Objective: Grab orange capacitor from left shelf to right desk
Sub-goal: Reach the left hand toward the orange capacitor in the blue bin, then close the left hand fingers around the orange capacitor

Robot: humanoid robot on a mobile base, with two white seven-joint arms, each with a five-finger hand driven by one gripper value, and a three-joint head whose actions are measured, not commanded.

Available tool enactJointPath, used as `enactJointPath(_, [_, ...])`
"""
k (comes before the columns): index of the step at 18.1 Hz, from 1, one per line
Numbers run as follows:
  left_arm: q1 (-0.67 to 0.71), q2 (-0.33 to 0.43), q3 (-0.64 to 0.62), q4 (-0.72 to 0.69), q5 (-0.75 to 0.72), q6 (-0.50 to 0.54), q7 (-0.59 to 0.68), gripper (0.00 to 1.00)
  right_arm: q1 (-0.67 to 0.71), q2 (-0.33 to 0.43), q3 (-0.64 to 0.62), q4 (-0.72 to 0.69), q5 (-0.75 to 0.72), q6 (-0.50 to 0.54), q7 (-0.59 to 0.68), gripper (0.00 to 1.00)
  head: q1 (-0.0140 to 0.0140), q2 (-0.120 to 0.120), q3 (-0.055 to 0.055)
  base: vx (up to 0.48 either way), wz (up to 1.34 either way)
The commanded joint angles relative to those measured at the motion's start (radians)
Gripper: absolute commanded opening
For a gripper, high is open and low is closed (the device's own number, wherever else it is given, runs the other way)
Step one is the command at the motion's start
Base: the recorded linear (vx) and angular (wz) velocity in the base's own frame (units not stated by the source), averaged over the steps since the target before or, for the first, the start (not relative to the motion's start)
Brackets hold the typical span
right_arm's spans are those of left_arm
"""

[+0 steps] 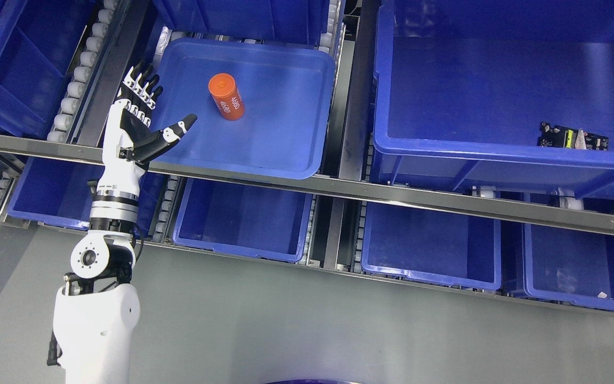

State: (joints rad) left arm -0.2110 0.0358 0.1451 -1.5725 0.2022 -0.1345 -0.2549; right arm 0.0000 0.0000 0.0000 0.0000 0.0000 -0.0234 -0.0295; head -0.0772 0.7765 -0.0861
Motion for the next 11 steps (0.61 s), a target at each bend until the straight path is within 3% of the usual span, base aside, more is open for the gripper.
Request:
enactJointPath(1, [-0.099,0.102,-0.022,0.176,-0.006,0.006,-0.108,1.00,0.020,-0.017,-0.012,-0.018,0.003,0.000,0.000,1.00,0.0000,0.000,0.000,0.000,0.00])
enactJointPath(6, [-0.231,0.093,-0.093,0.380,-0.050,0.006,-0.127,0.99,0.020,-0.017,-0.012,-0.018,0.003,0.000,0.000,1.00,0.0000,0.000,0.000,0.000,0.00])
enactJointPath(11, [-0.271,0.087,-0.131,0.424,-0.064,0.006,-0.130,0.99,0.020,-0.017,-0.012,-0.018,0.003,-0.001,0.000,1.00,0.0000,0.000,0.000,0.000,0.00])
